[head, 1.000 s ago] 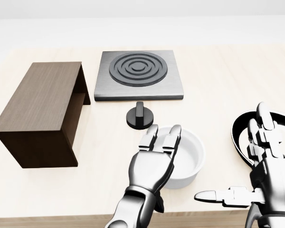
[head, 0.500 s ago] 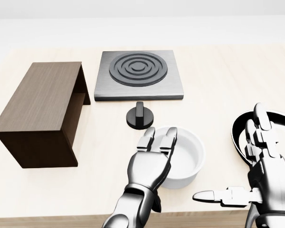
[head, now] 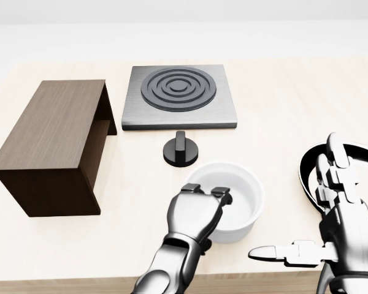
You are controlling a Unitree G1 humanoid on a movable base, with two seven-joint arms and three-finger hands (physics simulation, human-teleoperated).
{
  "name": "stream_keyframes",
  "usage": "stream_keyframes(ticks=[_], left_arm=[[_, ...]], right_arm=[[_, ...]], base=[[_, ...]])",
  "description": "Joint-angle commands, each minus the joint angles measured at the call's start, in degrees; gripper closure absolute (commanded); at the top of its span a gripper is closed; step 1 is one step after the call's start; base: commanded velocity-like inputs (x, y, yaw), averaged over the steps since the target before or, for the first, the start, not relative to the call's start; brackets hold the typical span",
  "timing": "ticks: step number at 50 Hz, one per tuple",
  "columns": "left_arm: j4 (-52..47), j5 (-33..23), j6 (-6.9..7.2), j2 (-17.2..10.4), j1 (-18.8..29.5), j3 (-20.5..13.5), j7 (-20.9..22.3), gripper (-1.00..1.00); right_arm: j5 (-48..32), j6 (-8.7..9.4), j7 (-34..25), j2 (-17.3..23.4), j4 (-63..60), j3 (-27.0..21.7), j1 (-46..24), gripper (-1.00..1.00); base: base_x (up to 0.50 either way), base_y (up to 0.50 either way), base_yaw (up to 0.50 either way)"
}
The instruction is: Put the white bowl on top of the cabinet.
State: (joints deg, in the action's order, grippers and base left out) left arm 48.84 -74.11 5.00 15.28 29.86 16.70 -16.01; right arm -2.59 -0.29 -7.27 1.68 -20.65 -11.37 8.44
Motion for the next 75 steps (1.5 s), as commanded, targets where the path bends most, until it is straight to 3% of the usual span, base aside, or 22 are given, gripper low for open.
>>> stream_keyframes(ticks=[1, 21, 28, 39, 54, 75], left_arm=[[2.82, 1.13, 0.0, 0.23, -0.22, -0.26, -0.06, 1.0], [2.7, 1.24, 0.0, 0.43, -0.18, -0.51, -0.57, 1.0], [-1.54, 1.47, 0.0, -0.3, -0.82, -0.68, 1.4, 1.0], [-17.0, 2.07, 0.0, -1.59, -4.75, -0.26, 6.85, 1.0], [-21.78, 0.8, 0.0, -1.64, -5.21, 0.18, 10.44, 1.0], [-34.54, -2.9, 0.0, -1.83, -5.58, 0.19, 19.26, 1.0]], right_arm=[[0.24, 0.3, -0.1, 0.03, -0.33, -0.2, -0.02, -1.0], [0.73, 0.71, -0.42, -0.02, -0.86, -0.57, 0.13, -1.0], [0.8, 0.89, -0.49, -0.04, -1.08, -0.64, 0.1, -1.0], [0.25, 0.62, -0.47, -0.36, -1.51, 0.1, 0.83, -1.0], [0.02, 0.83, -0.36, -0.37, -1.55, 0.37, 0.77, -1.0], [-1.19, -0.85, -0.08, -0.55, 0.17, 1.96, 1.05, -1.0]], base=[[0.0, 0.0, 0.0], [0.0, 0.0, 0.0], [0.0, 0.0, 0.0], [0.0, 0.0, 0.0], [0.0, 0.0, 0.0], [0.0, 0.0, 0.0]])
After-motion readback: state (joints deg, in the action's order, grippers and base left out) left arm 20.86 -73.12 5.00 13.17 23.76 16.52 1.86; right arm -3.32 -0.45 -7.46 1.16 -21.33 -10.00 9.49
